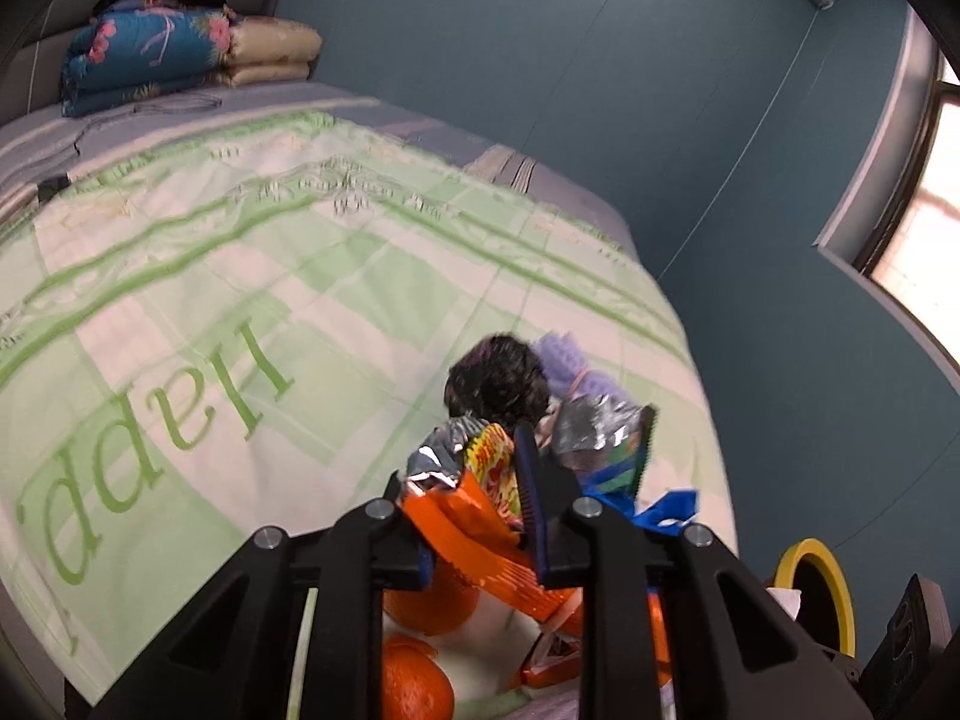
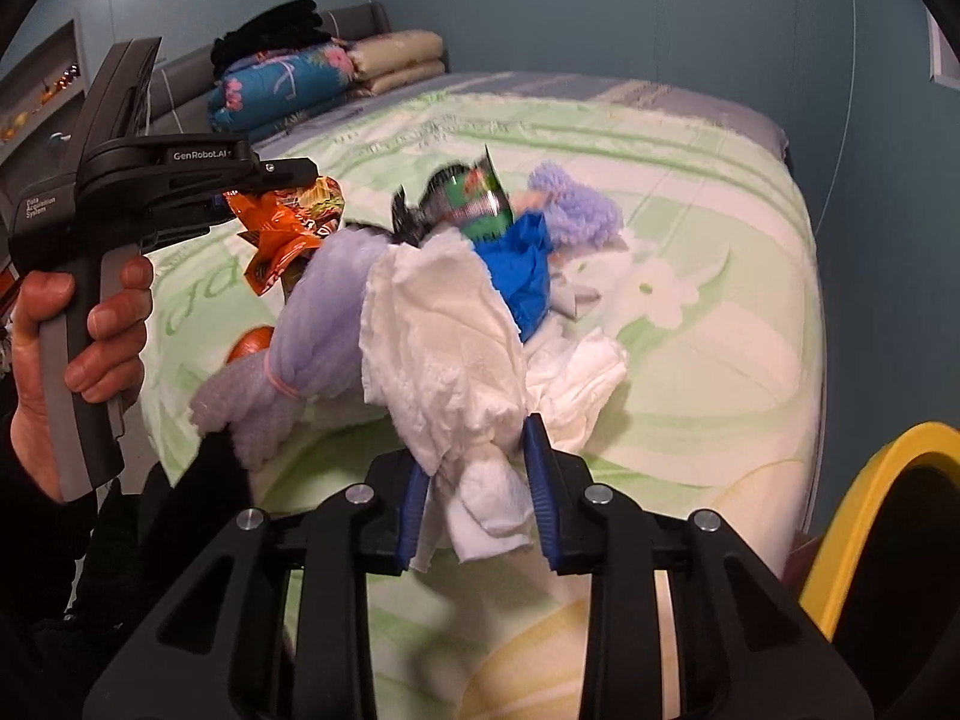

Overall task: Collect trash
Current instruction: 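Carry the tissues and orange wrapper in both grippers over the yellow-rimmed bin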

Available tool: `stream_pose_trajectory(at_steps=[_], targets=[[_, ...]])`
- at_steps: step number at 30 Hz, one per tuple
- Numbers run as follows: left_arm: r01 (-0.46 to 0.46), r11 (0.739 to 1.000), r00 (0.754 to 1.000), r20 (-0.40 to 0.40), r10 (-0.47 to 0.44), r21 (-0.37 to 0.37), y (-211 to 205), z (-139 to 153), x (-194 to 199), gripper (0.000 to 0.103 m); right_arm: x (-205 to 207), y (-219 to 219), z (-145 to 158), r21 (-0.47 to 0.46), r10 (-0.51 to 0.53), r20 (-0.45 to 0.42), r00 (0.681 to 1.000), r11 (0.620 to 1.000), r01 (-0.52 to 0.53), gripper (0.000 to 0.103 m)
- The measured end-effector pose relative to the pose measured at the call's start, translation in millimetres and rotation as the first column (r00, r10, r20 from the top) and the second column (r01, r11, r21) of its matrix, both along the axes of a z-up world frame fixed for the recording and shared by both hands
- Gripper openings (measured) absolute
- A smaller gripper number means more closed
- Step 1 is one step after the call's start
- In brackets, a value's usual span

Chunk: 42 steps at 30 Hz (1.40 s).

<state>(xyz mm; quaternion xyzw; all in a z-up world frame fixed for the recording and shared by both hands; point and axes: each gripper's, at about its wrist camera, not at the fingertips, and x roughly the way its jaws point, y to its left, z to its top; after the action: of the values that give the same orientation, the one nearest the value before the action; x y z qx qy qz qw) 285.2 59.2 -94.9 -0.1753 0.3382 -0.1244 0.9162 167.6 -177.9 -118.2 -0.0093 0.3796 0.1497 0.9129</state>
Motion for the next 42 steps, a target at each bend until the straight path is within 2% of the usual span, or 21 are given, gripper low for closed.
stream_pose_trajectory(at_steps=[7,13,24,36,42], targets=[[-0.009,1.0,0.994,0.107,0.01,-0.006,7.6,44.4,-34.2,0.021,-27.9,-11.1,33.3,0.025,-0.002,0.081,0.997,1.0,0.0,0.029],[-0.039,0.999,0.987,0.153,0.041,-0.017,15.3,68.6,-56.8,0.021,-40.5,-26.0,52.8,0.049,-0.024,0.127,0.992,0.999,0.018,0.029],[-0.067,0.998,0.977,0.205,0.061,0.022,14.2,98.7,-88.6,0.021,-55.0,-53.4,71.0,0.131,-0.051,0.149,0.987,0.991,0.031,0.029],[0.004,0.999,0.976,0.219,-0.01,0.032,-18.4,111.4,-94.5,0.021,-69.1,-84.6,84.4,0.184,-0.11,0.185,0.977,0.98,0.076,0.029],[0.07,0.997,0.97,0.229,-0.076,0.035,-46.7,119.3,-98.3,0.021,-76.7,-104.7,93.6,0.196,-0.155,0.205,0.966,0.974,0.115,0.029]])
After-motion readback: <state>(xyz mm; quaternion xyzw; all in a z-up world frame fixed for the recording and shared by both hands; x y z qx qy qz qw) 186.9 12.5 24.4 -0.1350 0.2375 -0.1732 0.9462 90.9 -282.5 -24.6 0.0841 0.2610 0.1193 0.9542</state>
